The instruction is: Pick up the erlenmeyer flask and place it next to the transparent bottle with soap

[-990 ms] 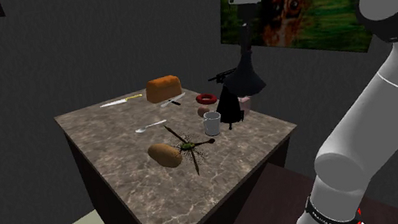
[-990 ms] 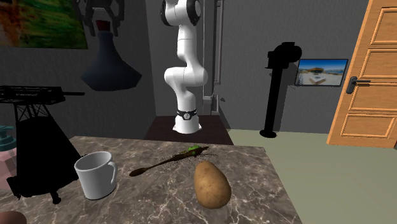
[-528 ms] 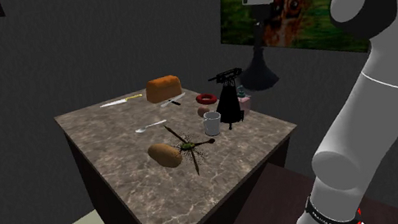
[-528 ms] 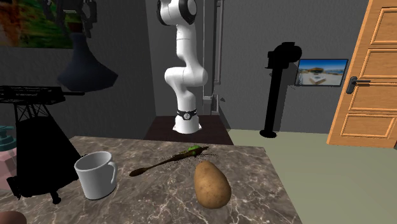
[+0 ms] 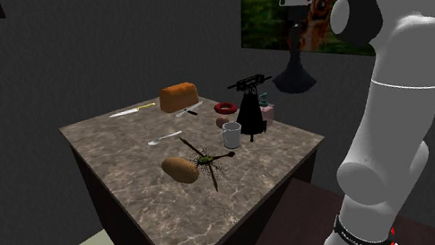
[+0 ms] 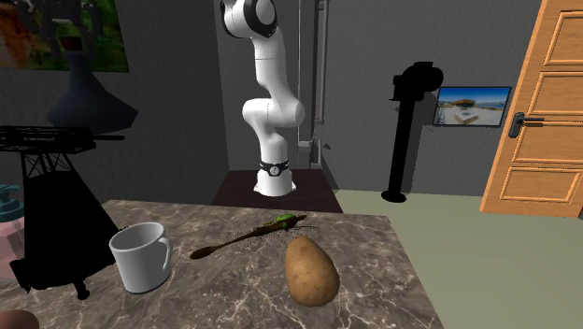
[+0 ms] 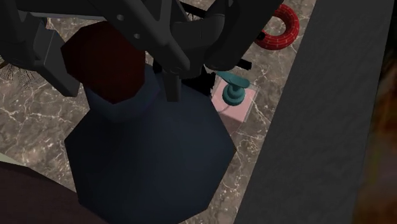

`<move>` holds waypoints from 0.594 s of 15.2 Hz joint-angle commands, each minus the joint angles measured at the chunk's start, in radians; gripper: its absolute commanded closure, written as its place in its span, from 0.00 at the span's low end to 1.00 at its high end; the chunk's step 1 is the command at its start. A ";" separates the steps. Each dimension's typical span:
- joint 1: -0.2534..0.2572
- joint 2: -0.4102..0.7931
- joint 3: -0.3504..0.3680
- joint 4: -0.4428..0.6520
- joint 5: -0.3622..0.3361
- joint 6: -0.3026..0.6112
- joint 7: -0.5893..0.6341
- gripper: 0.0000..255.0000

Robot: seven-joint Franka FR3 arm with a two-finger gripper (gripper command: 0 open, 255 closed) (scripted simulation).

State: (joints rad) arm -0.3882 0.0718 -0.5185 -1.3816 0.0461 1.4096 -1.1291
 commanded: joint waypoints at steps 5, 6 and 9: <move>0.004 -0.023 0.002 -0.104 -0.012 0.087 -0.001 1.00; 0.005 -0.028 0.003 -0.124 -0.014 0.102 0.000 1.00; 0.008 -0.042 0.005 -0.180 -0.021 0.146 0.004 1.00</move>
State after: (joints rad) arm -0.3804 0.0330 -0.5140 -1.5441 0.0262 1.5386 -1.1257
